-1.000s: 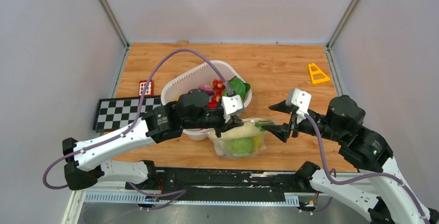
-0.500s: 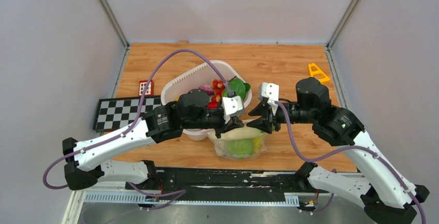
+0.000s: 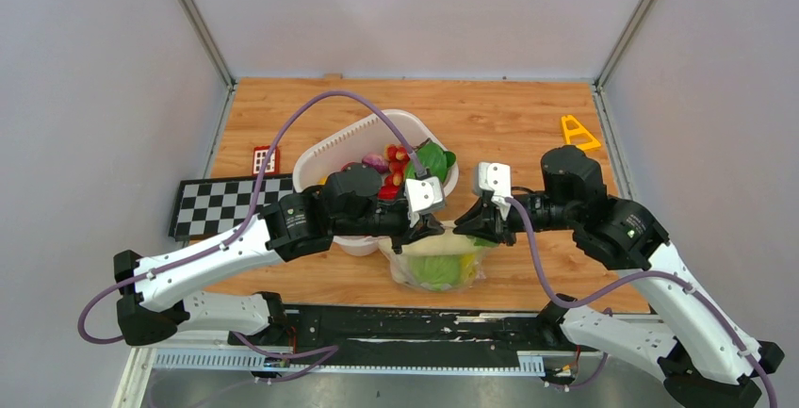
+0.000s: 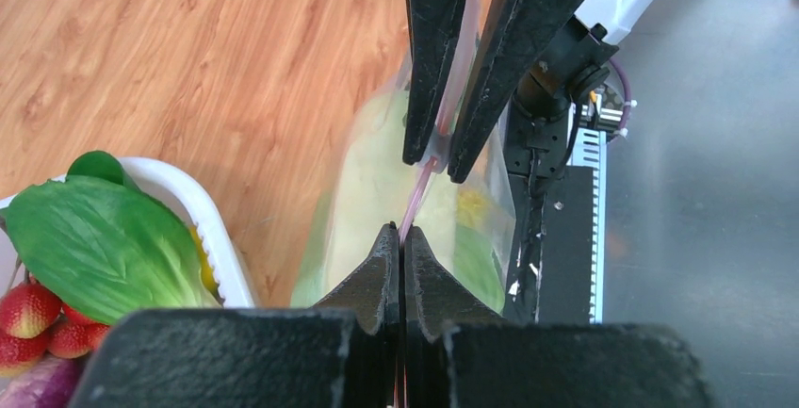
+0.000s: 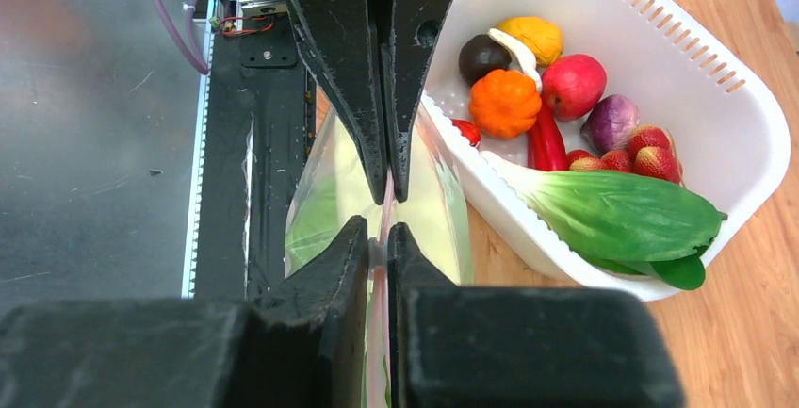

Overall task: Place the food in the zip-top bag and seal the zipper
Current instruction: Zip the zipper food storage bag at the center of the board.

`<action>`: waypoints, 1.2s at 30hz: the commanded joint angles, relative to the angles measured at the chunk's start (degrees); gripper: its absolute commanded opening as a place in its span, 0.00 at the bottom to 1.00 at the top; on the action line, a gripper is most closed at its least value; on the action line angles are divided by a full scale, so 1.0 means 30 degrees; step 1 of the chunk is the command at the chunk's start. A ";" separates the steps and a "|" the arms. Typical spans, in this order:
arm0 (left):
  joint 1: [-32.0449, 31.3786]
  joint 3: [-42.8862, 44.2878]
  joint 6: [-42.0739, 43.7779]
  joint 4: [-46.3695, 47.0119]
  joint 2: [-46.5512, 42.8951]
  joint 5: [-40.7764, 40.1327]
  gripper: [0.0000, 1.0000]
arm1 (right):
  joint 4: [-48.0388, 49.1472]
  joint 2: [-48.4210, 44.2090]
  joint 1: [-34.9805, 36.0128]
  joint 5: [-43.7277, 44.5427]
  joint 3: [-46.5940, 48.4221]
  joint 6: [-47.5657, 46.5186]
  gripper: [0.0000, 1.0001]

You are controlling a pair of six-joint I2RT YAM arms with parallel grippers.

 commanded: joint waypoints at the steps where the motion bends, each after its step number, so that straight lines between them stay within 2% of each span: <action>1: 0.0040 0.0908 0.0232 0.1322 -0.0229 0.0073 0.00 | 0.0185 -0.0497 0.0065 -0.0126 -0.0158 -0.0324 0.10; 2: 0.0037 0.0862 0.0233 0.1328 -0.0236 0.0046 0.00 | 0.0160 -0.0690 0.0081 -0.0046 -0.0212 -0.0376 0.22; 4: 0.0022 0.0843 0.0197 0.1328 -0.0289 0.0067 0.00 | 0.0003 -0.0867 0.0078 -0.0159 -0.0171 -0.0429 0.35; 7: 0.0025 0.0849 0.0224 0.1360 -0.0281 0.0097 0.00 | -0.0695 -0.0538 0.0080 -0.0475 0.0065 -0.0562 0.44; 8: 0.0039 0.0844 0.0240 0.1362 -0.0286 0.0122 0.00 | -0.0891 -0.0347 0.0087 -0.0408 0.0145 -0.0621 0.44; 11: 0.0018 0.0871 0.0227 0.1378 -0.0234 0.0216 0.00 | -0.0973 0.0032 0.0062 -0.0062 0.0160 -0.0621 0.38; 15: 0.0033 0.0902 0.0225 0.1277 -0.0247 0.0335 0.00 | -0.0731 0.0251 0.0081 0.0216 0.0144 -0.0713 0.36; 20: 0.0039 0.0818 0.0223 0.1280 -0.0293 0.0225 0.00 | -0.0644 0.0062 0.0090 0.0212 0.0178 -0.0852 0.15; 22: 0.0037 0.0793 0.0250 0.1260 -0.0336 0.0167 0.00 | -0.0545 -0.0143 0.0085 0.0306 0.0113 -0.0895 0.11; 27: 0.0029 0.0417 0.0384 0.0558 -0.0660 -0.0530 0.00 | -0.0514 -0.1211 0.0067 0.1703 -0.0234 -0.1089 0.08; 32: 0.0090 -0.0603 0.0597 -0.0632 -0.2345 -0.2266 0.00 | -0.1398 -0.1827 0.0047 0.3714 -0.0207 -0.1060 0.07; 36: 0.0149 -0.1198 0.0701 -0.1971 -0.3415 -0.3123 0.00 | -0.1598 -0.2298 0.0034 0.4042 -0.0378 -0.0951 0.07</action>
